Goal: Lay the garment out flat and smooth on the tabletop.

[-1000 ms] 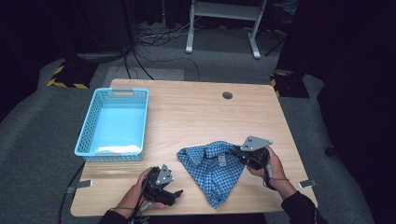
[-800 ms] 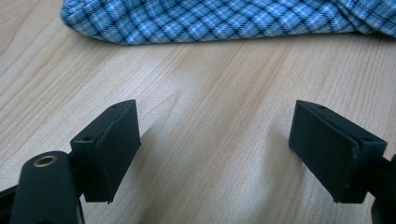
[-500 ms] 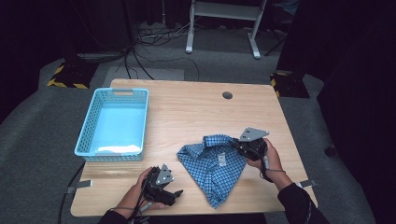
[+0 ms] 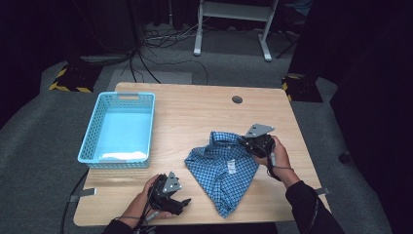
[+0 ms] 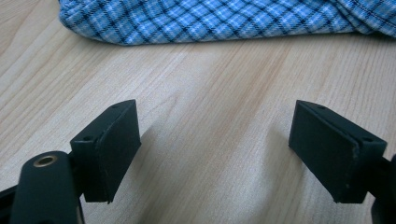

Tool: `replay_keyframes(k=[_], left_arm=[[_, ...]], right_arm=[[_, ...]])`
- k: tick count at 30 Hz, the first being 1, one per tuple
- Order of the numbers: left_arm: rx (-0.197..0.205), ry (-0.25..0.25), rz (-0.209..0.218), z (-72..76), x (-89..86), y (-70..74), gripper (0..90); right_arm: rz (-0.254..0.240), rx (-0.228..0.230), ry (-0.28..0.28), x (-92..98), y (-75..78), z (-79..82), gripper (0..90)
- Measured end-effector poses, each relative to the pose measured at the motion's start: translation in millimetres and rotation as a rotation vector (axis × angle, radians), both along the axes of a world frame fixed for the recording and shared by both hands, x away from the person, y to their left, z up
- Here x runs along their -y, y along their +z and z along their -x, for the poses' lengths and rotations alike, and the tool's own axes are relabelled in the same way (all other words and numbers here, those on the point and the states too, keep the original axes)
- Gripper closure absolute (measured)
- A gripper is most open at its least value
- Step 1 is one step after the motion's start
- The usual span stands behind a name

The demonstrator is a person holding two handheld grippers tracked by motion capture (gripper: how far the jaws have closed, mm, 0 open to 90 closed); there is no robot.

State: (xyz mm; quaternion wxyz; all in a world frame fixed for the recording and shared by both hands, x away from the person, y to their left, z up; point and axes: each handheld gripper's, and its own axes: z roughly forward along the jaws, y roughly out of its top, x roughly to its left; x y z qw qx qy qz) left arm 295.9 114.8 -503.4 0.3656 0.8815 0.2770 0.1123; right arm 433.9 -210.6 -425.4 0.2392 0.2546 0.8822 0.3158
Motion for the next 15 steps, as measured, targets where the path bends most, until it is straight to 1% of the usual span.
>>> replay_keyframes(k=[9,15], left_arm=[[0.001,-0.002,0.001,-0.1,0.1,0.0,16.3],[0.002,-0.003,0.001,-0.2,0.1,-0.1,16.3]], right_arm=[[0.014,-0.006,-0.015,-3.6,-1.3,-9.6,82.0],[0.018,-0.02,-0.033,-4.8,-4.2,-19.3,82.0]])
